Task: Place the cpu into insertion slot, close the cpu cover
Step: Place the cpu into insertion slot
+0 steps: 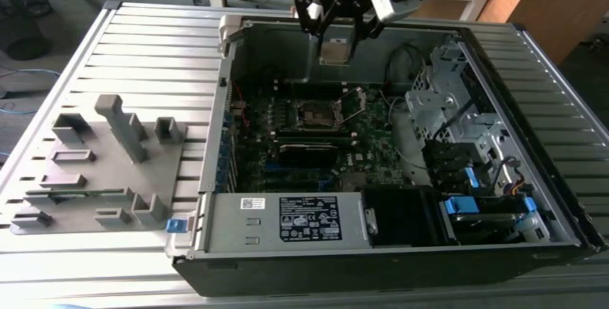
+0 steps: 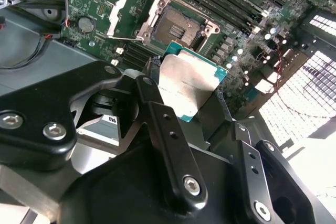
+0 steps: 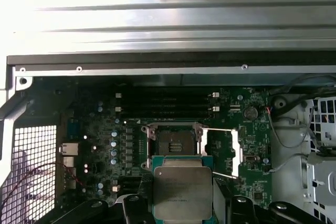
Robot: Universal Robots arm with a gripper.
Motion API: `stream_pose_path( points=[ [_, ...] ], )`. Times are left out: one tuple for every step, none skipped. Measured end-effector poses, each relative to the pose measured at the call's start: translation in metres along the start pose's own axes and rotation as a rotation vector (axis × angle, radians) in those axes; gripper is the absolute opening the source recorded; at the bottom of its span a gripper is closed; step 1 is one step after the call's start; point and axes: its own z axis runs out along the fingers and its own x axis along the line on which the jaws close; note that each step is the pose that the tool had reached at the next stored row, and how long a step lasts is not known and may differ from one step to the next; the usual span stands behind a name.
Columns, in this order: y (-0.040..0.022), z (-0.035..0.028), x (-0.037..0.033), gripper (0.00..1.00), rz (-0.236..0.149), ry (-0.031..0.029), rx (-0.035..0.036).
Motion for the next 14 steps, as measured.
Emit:
stream_pose_path(
  points=[
    [0.0, 0.0005, 0.0, 0.54, 0.0, 0.0, 0.0001],
    [0.0, 0.0006, 0.0, 0.54, 0.0, 0.0001, 0.0002],
    [0.0, 0.0006, 0.0, 0.54, 0.0, 0.0001, 0.0002],
    [-0.0001, 0.0007, 0.0, 0.54, 0.0, 0.0, 0.0001],
    [-0.0001, 0.0008, 0.0, 0.54, 0.0, 0.0, 0.0001],
    [-0.0001, 0.0008, 0.0, 0.54, 0.0, 0.0, 0.0001],
    [-0.0001, 0.0009, 0.0, 0.54, 0.0, 0.0, 0.0001],
    [-0.0001, 0.0013, 0.0, 0.54, 0.0, -0.0001, -0.0002],
    [-0.0001, 0.0018, 0.0, 0.54, 0.0, -0.0001, -0.0003],
    [-0.0002, 0.0021, 0.0, 0.54, 0.0, 0.0, 0.0],
    [-0.0002, 0.0021, 0.0, 0.54, 0.0, 0.0, 0.0001],
    [-0.0002, 0.0021, 0.0, 0.54, 0.0, 0.0001, 0.0002],
    [-0.0002, 0.0021, 0.0, 0.54, 0.0, 0.0001, 0.0003],
    [-0.0002, 0.0022, 0.0, 0.54, 0.0, 0.0001, 0.0002]
  ],
)
